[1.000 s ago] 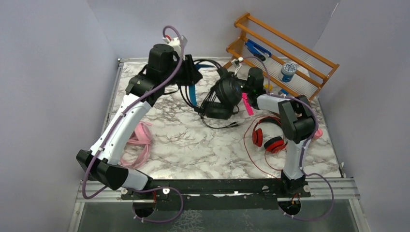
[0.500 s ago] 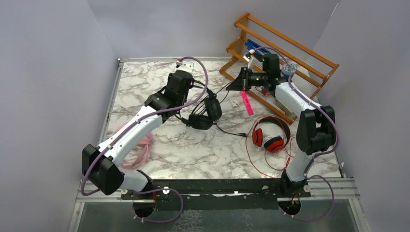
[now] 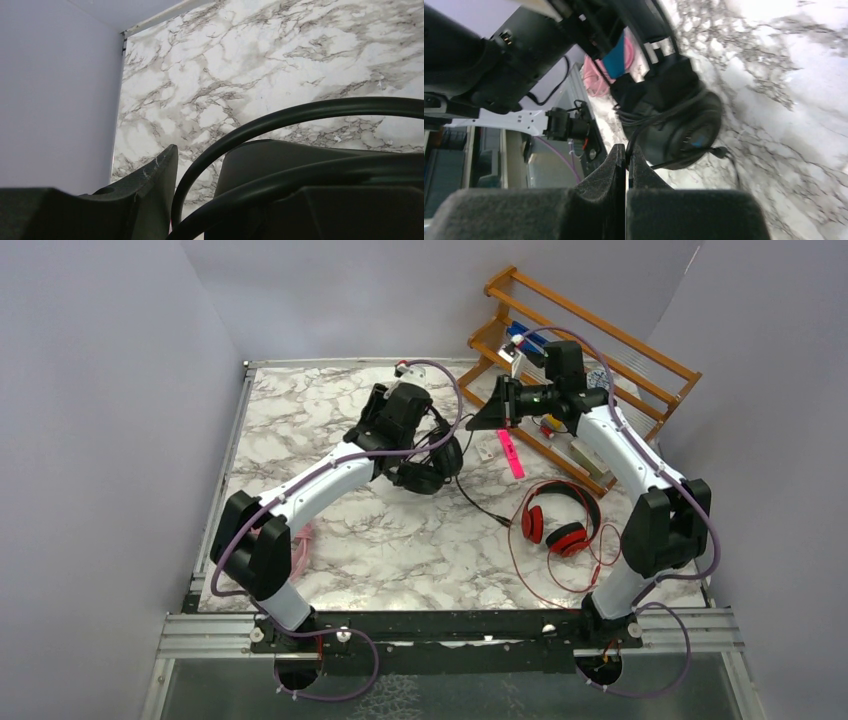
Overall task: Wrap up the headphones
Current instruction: Wrap the headphones cable around the headphones.
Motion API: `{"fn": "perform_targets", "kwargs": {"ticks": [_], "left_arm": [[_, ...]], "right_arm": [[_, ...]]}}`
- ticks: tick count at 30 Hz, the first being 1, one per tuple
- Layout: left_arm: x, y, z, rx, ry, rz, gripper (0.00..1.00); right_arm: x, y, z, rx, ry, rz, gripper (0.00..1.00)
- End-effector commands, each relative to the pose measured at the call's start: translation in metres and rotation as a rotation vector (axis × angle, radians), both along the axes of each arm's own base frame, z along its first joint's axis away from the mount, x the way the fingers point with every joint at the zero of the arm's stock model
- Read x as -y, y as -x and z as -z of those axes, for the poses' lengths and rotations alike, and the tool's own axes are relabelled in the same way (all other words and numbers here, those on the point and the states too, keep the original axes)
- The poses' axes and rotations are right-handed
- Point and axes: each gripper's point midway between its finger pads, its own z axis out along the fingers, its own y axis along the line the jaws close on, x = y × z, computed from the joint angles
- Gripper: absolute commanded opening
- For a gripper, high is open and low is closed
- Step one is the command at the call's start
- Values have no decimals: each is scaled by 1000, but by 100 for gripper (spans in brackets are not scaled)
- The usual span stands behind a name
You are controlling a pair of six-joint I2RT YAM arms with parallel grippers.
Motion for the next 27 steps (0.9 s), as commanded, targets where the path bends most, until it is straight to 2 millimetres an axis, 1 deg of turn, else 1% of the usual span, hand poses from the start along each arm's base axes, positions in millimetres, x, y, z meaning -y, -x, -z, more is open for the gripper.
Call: {"fn": "perform_targets", "kwargs": {"ticks": [1,3,7,10,12,14,17,18,20,21,24,25,27], "left_arm": [[-19,-15,-21,68,-103,-138,0],[-18,-21,-25,97,-120,-157,0],[-20,-27,-39,170,-151,-155,0],[-17,-30,-51,238,-124,-149,0],[-15,-33,-61,280,-105,-145,0],[-10,-37,-68,316,-88,-126,0],[1,-39,-81,353,-48,-96,0],[5,-37,-82,359,-26,-88,0],[13,-33,-86,374,37,-87,0],[19,-31,-87,374,78,-87,0],[29,-25,-89,362,246,-129,0],[31,-23,-86,350,310,-154,0],[35,-20,-85,328,423,-198,0]], "right_arm": [[-25,42,-49,13,-83,-166,0],[-29,48,-50,16,-51,-170,0],[-14,38,-43,69,103,-62,0],[-20,53,-47,48,71,-141,0],[-27,65,-52,31,36,-204,0],[-31,72,-59,33,-1,-237,0],[-34,68,-70,45,-19,-221,0],[-36,68,-75,34,-40,-216,0],[-43,63,-93,40,-123,-207,0],[-47,62,-99,-6,-167,-193,0],[-58,61,-119,-53,-305,-168,0],[-61,59,-125,-53,-337,-150,0],[-67,52,-129,-60,-362,-84,0]]}}
